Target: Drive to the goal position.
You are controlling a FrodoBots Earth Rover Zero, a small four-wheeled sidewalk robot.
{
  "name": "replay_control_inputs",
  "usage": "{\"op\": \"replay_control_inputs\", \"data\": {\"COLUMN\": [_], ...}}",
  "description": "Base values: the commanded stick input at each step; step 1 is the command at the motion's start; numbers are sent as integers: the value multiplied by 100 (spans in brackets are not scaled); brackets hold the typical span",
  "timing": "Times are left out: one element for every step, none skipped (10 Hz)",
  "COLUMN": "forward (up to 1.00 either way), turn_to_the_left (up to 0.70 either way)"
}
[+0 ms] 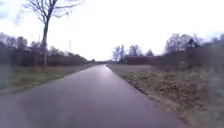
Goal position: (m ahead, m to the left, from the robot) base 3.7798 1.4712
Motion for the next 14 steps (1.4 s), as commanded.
{"op": "replay_control_inputs", "data": {"forward": [47,0,0,0,0,0,0,0,0,0,38,81,100,100], "turn_to_the_left": [0,0,0,0,0,0,0,0,0,0,0,0,0,0]}}
